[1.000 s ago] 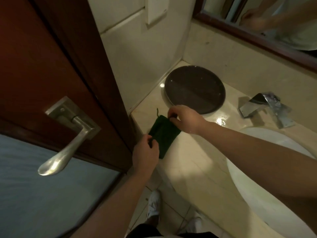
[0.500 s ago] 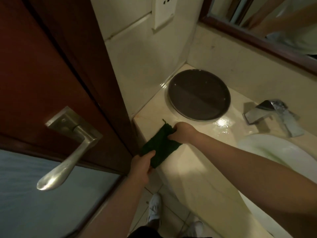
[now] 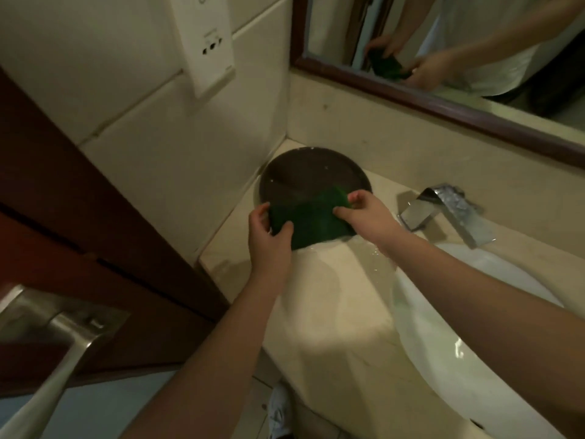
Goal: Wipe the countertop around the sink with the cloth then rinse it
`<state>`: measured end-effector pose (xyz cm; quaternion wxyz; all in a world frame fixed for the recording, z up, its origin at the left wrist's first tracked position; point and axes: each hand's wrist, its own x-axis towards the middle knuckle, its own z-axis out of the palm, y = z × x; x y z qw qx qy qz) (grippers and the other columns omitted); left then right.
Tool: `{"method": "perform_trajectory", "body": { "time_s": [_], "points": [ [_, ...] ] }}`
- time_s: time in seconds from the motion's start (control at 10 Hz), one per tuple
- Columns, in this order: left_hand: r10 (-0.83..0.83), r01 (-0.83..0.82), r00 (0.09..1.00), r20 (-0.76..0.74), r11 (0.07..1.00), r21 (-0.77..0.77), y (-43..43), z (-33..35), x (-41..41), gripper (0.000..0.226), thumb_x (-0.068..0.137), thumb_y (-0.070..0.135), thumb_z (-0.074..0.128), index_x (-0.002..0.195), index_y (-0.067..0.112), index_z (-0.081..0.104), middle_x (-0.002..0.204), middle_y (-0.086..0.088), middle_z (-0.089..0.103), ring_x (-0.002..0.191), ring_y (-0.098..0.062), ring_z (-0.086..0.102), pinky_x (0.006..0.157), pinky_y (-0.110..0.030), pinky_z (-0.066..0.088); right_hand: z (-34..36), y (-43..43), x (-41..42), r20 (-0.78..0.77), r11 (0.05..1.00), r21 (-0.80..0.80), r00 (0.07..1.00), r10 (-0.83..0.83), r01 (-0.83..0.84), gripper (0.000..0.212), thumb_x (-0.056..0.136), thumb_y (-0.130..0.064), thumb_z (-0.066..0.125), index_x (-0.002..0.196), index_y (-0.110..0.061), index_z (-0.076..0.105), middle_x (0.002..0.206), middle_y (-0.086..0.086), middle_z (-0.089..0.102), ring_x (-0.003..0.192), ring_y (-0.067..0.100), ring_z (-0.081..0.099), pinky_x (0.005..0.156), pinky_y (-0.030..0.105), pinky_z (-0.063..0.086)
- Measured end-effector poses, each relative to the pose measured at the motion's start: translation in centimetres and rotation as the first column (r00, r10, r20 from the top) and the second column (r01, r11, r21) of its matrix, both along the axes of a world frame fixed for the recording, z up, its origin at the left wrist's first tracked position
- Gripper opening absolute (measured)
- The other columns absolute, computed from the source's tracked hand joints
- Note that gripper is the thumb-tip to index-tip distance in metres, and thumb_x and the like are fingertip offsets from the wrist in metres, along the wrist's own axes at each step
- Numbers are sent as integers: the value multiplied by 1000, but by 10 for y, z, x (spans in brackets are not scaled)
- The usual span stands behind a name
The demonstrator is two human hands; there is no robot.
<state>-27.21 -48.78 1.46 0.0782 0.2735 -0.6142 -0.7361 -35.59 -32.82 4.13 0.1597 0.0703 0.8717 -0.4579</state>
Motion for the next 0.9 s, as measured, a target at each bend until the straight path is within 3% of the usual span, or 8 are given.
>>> {"method": "perform_trajectory", "body": {
  "time_s": [0.1, 0.2, 0.3, 0.4, 0.5, 0.6, 0.7, 0.9],
  "points": [
    [-107, 108, 994, 17, 991, -74, 17, -12, -45, 46, 91, 8, 60, 130, 25, 43, 141, -1, 51, 126, -18, 51, 104, -40, 47, -12, 21, -31, -46, 993, 51, 994, -101, 104, 26, 81, -30, 73, 88, -23, 49, 99, 10, 67, 92, 28, 66, 86, 47, 54],
    [-191, 212, 975, 114, 954, -214, 26, -37, -75, 51, 88, 11, 64, 132, 24, 40, 137, -1, 50, 123, -26, 52, 97, -48, 51, -30, 35, -52, -18, 984, 154, 996, -83, 85, 26, 85, -29, 70, 98, -20, 48, 100, 9, 65, 93, 28, 65, 84, 48, 55],
    [-171, 306, 942, 289, 790, -531, 29, -51, -82, 55, 86, 13, 64, 135, 16, 40, 138, -9, 46, 121, -29, 50, 99, -45, 49, -42, 38, -55, 57, 929, 369, 998, 13, -34, 33, 85, -25, 67, 111, -16, 49, 106, 9, 62, 98, 29, 61, 86, 45, 54],
    [-147, 290, 957, 251, 514, -807, 31, -48, -72, 44, 87, 16, 58, 131, 14, 50, 132, -8, 50, 121, -27, 46, 99, -42, 46, -50, 38, -43, -99, 757, 643, 968, 229, -114, 45, 81, -24, 63, 123, -15, 49, 114, 11, 57, 103, 32, 55, 85, 44, 51],
    [-429, 413, 858, 282, 252, -875, 40, -48, -63, 39, 90, 18, 54, 129, 16, 54, 130, -4, 55, 122, -24, 47, 100, -41, 42, -51, 32, -30, -181, 569, 805, 846, 502, -166, 39, 81, -27, 60, 119, -21, 59, 118, 6, 58, 108, 29, 50, 85, 39, 47],
    [-547, 556, 707, 448, 38, -830, 44, -54, -55, 43, 93, 23, 49, 135, 16, 50, 139, -2, 50, 130, -23, 41, 103, -42, 38, -53, 34, -21, -11, 564, 757, 856, 516, -330, 38, 79, -31, 58, 116, -25, 64, 113, 2, 63, 106, 26, 52, 86, 37, 49],
    [-534, 591, 685, 495, 11, -807, 44, -53, -53, 47, 94, 26, 47, 140, 16, 45, 144, -2, 46, 134, -22, 38, 107, -40, 34, -40, 40, -7, 9, 657, 647, 865, 501, -387, 45, 80, -31, 59, 124, -22, 62, 122, 5, 62, 114, 28, 51, 95, 36, 46],
    [-490, 530, 800, 348, 302, -792, 45, -26, -5, 40, 95, 25, 51, 135, 21, 51, 131, -1, 55, 120, -21, 50, 102, -34, 42, 34, 95, 26, -223, 891, 415, 928, 298, -186, 40, 91, -28, 59, 131, -25, 56, 132, -2, 59, 121, 17, 53, 98, 24, 38]
  ]
}}
